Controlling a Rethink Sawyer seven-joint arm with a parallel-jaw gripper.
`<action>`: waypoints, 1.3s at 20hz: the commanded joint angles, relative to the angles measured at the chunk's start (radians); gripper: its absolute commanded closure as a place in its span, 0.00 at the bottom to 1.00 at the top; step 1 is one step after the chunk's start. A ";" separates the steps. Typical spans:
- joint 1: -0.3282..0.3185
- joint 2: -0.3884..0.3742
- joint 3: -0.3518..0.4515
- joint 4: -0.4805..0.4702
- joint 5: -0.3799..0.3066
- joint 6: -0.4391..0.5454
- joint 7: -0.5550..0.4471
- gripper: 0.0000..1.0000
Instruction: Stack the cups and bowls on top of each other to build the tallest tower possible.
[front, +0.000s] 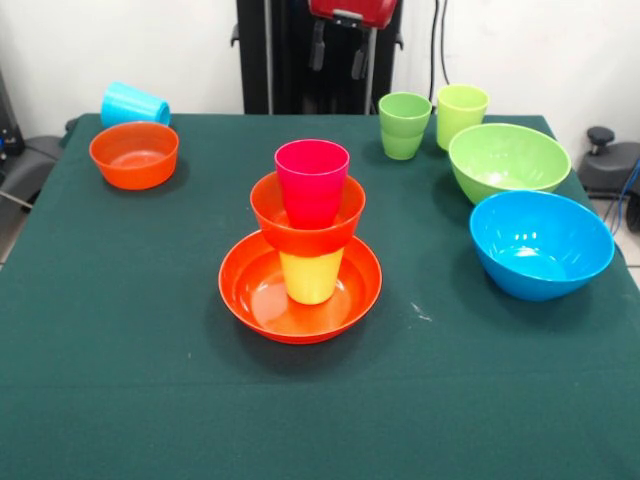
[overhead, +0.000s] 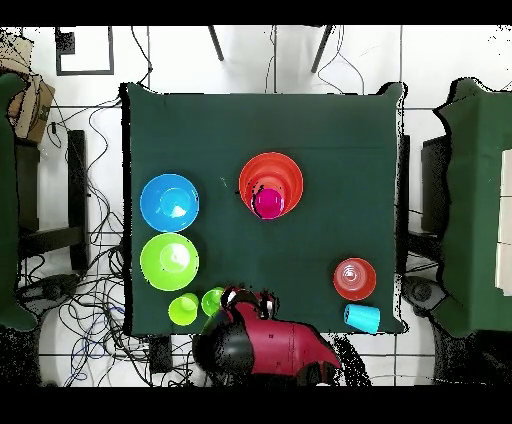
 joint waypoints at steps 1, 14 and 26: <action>-0.020 0.047 0.174 -0.057 -0.068 0.003 0.016 0.00; 0.044 0.101 0.181 -0.056 -0.055 -0.052 0.080 0.00; -0.184 0.144 0.294 -0.014 -0.136 -0.038 -0.001 0.00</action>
